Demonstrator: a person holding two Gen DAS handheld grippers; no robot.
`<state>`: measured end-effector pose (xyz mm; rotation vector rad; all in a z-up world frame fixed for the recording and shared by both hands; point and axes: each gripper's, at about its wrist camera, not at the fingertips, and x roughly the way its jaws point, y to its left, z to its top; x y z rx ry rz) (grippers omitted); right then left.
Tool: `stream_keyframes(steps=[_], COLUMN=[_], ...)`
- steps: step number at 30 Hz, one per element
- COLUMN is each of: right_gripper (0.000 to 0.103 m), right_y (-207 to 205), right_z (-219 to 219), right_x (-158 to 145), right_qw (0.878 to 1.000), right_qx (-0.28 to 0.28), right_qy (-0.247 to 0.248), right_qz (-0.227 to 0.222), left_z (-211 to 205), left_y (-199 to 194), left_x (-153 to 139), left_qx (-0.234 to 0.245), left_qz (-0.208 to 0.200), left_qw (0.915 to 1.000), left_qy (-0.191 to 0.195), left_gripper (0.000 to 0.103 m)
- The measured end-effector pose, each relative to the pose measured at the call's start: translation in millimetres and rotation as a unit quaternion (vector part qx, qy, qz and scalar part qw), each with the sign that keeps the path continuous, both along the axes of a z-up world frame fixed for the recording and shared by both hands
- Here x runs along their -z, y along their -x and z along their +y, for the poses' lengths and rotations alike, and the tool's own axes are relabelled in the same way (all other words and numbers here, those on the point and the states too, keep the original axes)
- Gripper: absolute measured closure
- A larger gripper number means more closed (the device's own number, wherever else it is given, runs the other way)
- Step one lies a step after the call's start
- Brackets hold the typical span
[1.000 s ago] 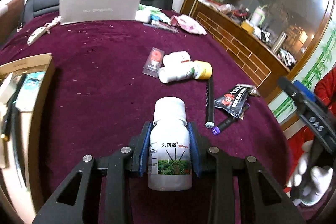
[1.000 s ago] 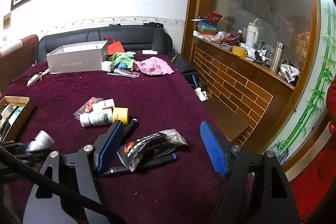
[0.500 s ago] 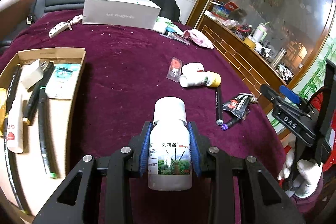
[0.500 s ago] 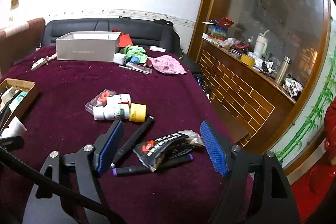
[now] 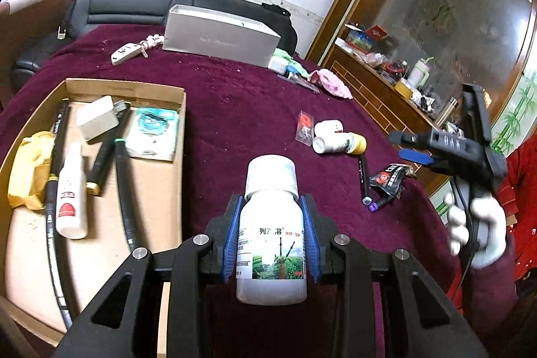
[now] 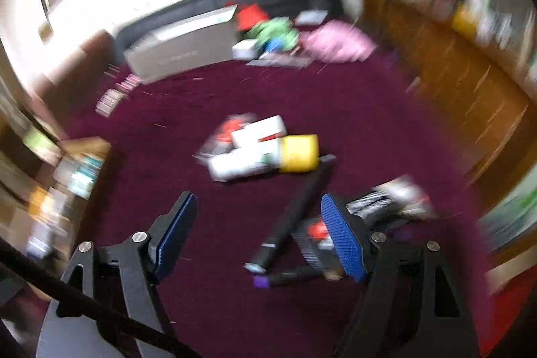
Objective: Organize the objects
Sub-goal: 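Grasp a black marker from the pile with the right gripper, then carry the bottle and marker over the cardboard box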
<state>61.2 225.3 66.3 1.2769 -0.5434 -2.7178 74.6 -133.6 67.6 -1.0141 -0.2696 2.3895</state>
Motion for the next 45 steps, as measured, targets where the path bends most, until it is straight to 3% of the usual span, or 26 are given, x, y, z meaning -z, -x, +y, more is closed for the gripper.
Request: stream_keyframes(steps=[2,5,9,13,18,25,28,37,45], right_gripper=[0.027,0.033,0.048,0.06,0.064,0.078,0.091,0.091,0.09], right_y=[13,34,46,50,56,59,51,12,-6], right_z=[9,7,1,0,-4,-17,-15,-4,-43], right_x=[4,20,46,57,66,70,68,56,23], right_qw=[0.999,0.999,0.995,0.991,0.981,0.975,0.982,0.997,0.995], right_qx=[-0.011,-0.011,0.001,0.036,0.064,0.059,0.057,0.04,-0.029], right_qy=[0.033,0.019,0.009,-0.054,-0.125,-0.18,-0.15,0.017,0.09], right_qz=[-0.009,-0.042,-0.095,-0.115,-0.133,-0.114,-0.104,-0.068,-0.018], left_z=[-5,-10,-16,-19,-21,-25,-32,-73,-130], left_y=[0,-1,-5,-6,-8,-13,-17,-28,-47], left_x=[2,6,7,9,10,11,9,8,4], left_qx=[-0.001,-0.001,0.002,0.004,0.004,-0.006,-0.017,-0.064,-0.126], left_qz=[-0.001,-0.006,-0.005,-0.006,-0.006,-0.005,0.001,0.0,0.013], left_qw=[1.0,0.9999,0.9999,0.9998,0.9997,0.9999,0.9998,0.9977,0.9916], left_qy=[-0.006,-0.012,-0.015,-0.019,-0.023,-0.014,-0.012,-0.023,-0.027], left_gripper=[0.074,0.074,0.074,0.074,0.074,0.074,0.074,0.074,0.074])
